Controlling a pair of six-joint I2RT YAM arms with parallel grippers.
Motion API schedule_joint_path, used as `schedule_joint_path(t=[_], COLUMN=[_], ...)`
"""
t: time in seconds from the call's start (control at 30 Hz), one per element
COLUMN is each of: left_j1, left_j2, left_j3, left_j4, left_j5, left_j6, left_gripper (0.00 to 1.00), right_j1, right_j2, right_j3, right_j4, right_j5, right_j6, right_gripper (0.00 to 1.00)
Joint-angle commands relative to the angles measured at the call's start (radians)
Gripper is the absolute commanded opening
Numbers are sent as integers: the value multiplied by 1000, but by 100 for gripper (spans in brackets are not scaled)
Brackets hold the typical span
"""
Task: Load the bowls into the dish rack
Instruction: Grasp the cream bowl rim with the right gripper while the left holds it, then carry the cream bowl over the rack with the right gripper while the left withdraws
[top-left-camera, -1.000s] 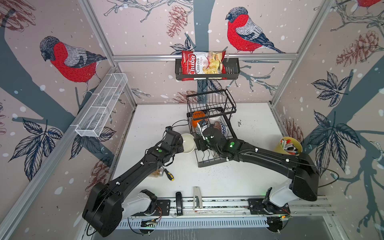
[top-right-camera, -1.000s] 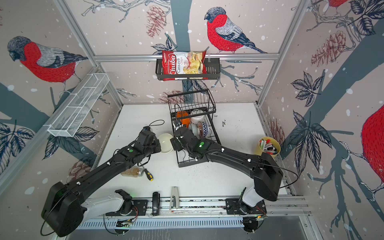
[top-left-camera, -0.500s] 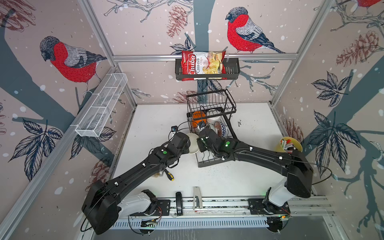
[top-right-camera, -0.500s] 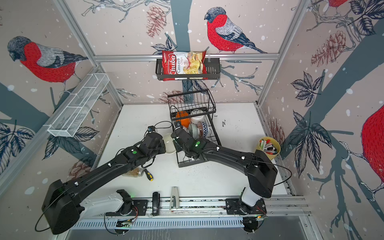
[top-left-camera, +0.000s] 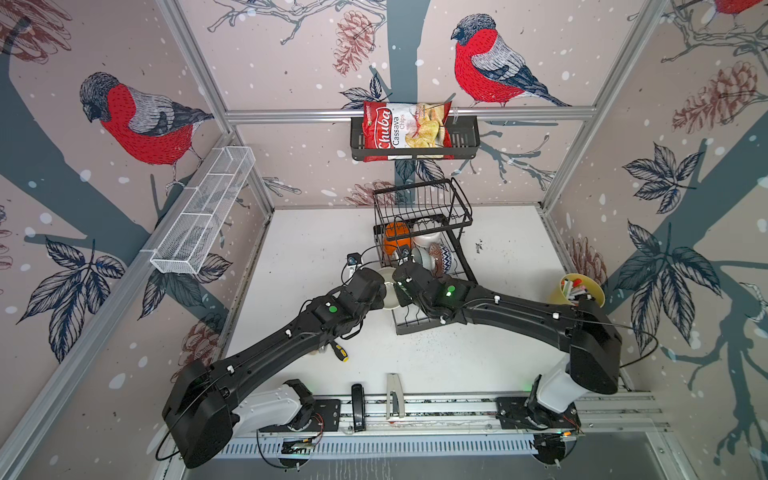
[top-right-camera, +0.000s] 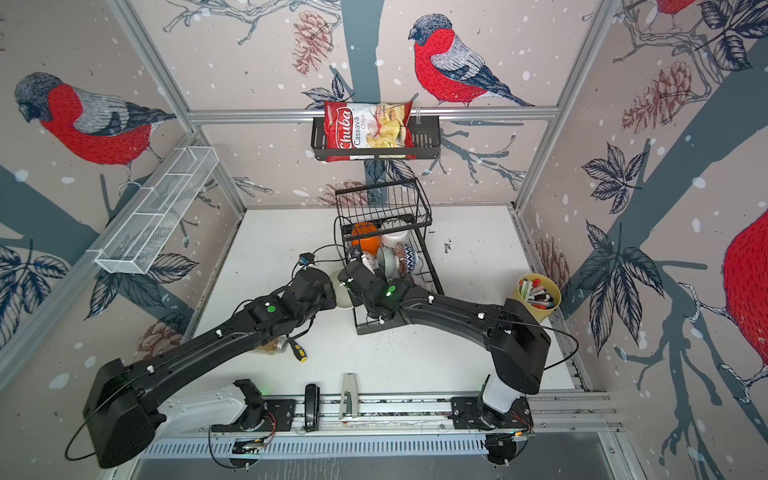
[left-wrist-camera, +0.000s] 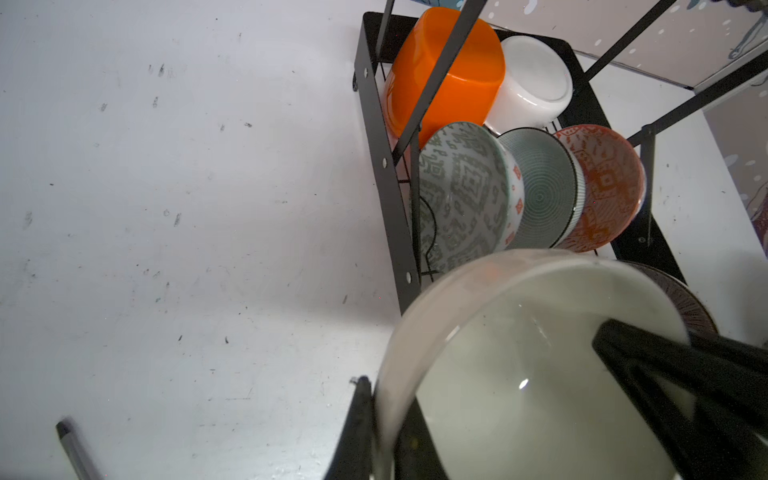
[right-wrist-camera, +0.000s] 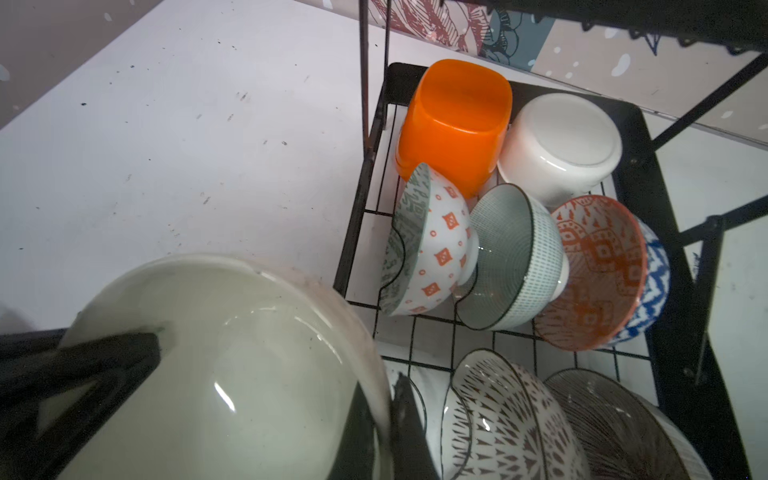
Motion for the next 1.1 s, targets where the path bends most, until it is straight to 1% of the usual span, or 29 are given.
schedule_joint_path(t=[0.0, 0.03, 0.1, 0.13, 0.17, 0.2, 0.3, 0.37, 0.43, 0.6, 0.73, 0.83, 0.97, 1.07], left_j1=[1, 1, 1, 1, 1, 1, 2, 1, 2, 2, 1, 2, -5, -23], left_j2=[-20, -26, -44, -53, -65, -79, -122, -149, -167, -199, -181, -144, -82, -56], left_j3=[-11, -16, -31, -38, -47, -57, -88, -106, -109, -105, -92, -85, -92, -97], left_j4=[51, 60, 78, 89, 100, 109, 136, 145, 122, 34, -50, -96, -111, -119], left_j5=[-11, -7, 7, 16, 23, 26, 28, 22, 5, -46, -62, -40, 8, 7], left_j6=[-34, -35, -42, -42, -44, -45, -39, -30, -30, -27, -28, -39, -42, -55], left_gripper=[0, 0, 14, 19, 30, 45, 70, 85, 96, 97, 97, 97, 97, 96], right_j1=[2, 2, 2, 1, 2, 2, 1, -2, -8, -38, -72, -104, -146, -173], right_j2=[-9, -12, -20, -25, -33, -41, -68, -86, -104, -156, -206, -245, -287, -318], right_j3=[3, 2, 0, 1, -2, -4, -15, -24, -34, -64, -87, -102, -119, -125], right_j4=[-6, -5, -7, -7, -10, -13, -19, -24, -36, -69, -92, -109, -123, -140], right_j5=[77, 80, 86, 91, 96, 104, 127, 141, 154, 191, 212, 221, 220, 227], right_j6=[42, 44, 48, 49, 51, 54, 60, 61, 66, 73, 76, 74, 64, 61], right_gripper=[0, 0, 0, 0, 0, 0, 0, 0, 0, 0, 0, 0, 0, 0])
